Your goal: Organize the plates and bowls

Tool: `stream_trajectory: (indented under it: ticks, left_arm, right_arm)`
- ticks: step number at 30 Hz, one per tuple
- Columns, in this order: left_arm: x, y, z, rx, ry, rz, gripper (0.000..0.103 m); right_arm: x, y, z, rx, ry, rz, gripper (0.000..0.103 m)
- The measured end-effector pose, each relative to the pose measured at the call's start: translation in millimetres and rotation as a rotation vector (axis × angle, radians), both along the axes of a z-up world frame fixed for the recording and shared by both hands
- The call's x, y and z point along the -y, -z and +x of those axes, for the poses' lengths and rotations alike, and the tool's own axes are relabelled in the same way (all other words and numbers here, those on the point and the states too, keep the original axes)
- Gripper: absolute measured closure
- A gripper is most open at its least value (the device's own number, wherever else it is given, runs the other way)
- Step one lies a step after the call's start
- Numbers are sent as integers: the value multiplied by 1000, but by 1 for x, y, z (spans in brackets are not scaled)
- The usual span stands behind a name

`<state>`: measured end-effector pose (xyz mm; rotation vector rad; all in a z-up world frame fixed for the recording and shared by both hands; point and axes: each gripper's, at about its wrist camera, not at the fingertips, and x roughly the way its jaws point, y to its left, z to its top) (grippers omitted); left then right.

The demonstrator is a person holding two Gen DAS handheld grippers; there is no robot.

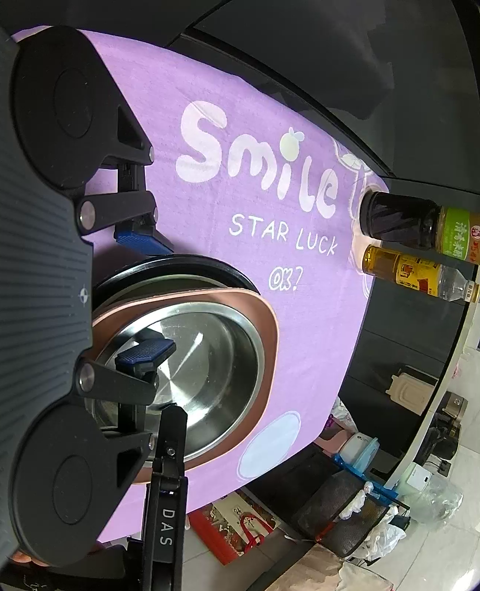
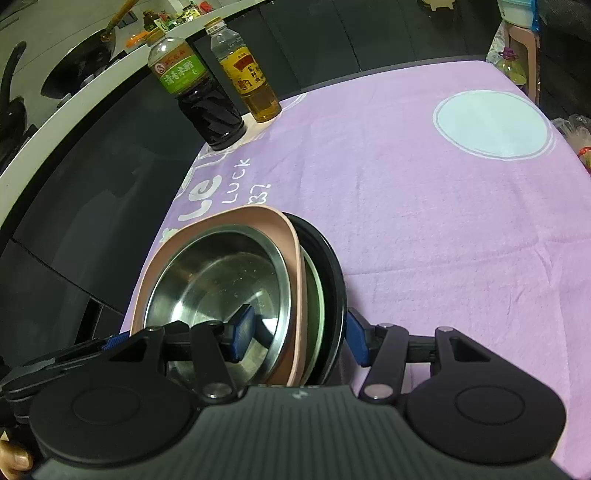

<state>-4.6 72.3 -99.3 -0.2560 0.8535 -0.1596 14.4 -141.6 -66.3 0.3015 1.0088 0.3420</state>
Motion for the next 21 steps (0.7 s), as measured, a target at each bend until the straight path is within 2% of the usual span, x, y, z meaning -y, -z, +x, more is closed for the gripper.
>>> stream_trajectory:
  ticks: [21]
  left_arm:
    - [13,-11,38,-44,-13,35,57]
  right_arm:
    - [6,-9,35,-6,1,-23,50]
